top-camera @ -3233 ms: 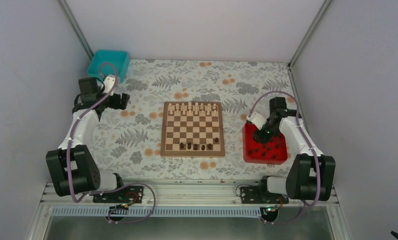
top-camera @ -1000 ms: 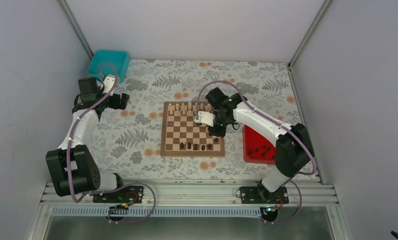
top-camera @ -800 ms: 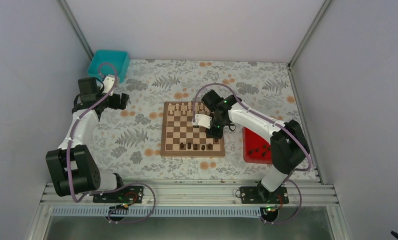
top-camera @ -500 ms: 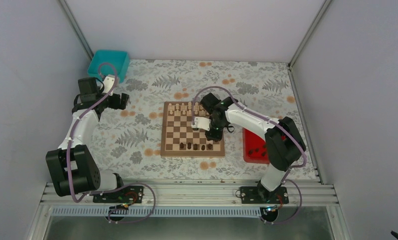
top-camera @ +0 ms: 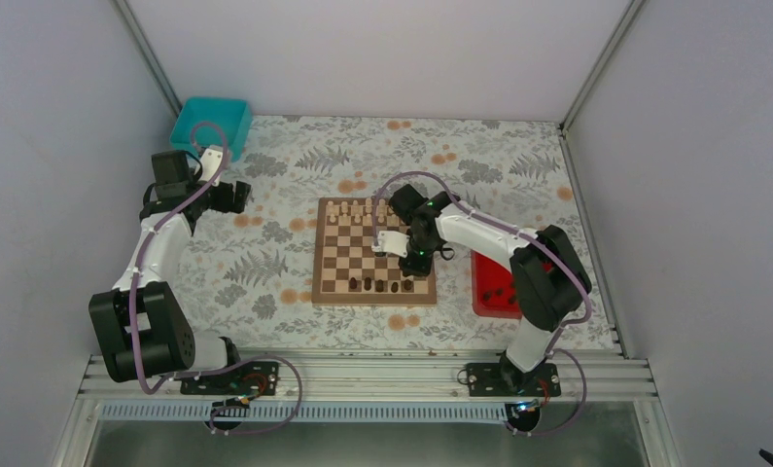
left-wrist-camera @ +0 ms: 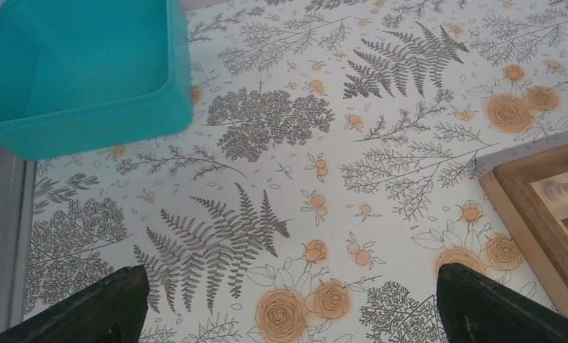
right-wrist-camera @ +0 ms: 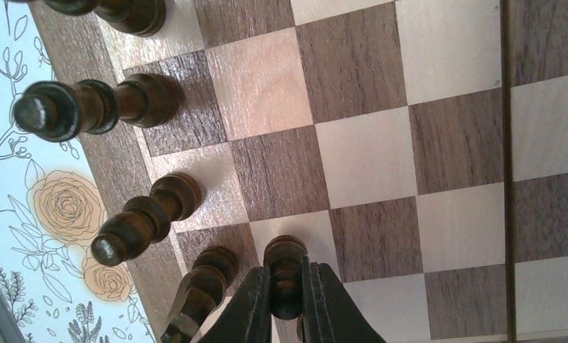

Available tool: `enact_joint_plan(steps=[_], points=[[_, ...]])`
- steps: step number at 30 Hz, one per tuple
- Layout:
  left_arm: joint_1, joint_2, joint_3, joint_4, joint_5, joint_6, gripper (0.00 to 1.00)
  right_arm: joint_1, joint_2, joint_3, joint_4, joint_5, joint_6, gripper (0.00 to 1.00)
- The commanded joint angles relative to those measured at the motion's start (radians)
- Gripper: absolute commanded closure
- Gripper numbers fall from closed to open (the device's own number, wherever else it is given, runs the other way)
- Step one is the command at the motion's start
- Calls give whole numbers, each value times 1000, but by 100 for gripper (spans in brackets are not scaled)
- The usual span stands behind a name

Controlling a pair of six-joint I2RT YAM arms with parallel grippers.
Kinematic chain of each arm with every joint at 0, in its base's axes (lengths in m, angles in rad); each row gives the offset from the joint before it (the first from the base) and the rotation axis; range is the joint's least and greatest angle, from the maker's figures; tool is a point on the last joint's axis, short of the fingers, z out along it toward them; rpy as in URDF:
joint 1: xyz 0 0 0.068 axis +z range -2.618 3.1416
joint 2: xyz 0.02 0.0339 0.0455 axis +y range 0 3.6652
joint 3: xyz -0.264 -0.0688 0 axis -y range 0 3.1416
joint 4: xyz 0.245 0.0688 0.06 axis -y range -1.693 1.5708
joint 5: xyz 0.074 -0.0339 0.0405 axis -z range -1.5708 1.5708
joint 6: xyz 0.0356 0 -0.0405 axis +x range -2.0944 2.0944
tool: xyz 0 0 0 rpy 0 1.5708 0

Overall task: Set up the chess pieces on the board
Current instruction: Place the chess piece on the chessboard.

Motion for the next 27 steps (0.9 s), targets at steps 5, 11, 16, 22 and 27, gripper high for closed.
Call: enact_joint_plan(steps=[5, 11, 16, 22, 27], points=[[9, -8, 8, 7, 14, 2, 0, 7, 23, -22, 42, 18, 13, 92], [9, -6, 7, 9, 11, 2, 0, 7, 28, -33, 40, 29, 12, 91], [9, -7, 8, 10, 16, 2, 0, 6, 28, -37, 44, 33, 14, 90], [9, -7, 8, 9, 14, 2, 0, -2, -12, -27, 44, 38, 15, 73], [11, -5, 8, 8, 15, 4, 0, -41, -110, 9, 15, 31, 20, 56]])
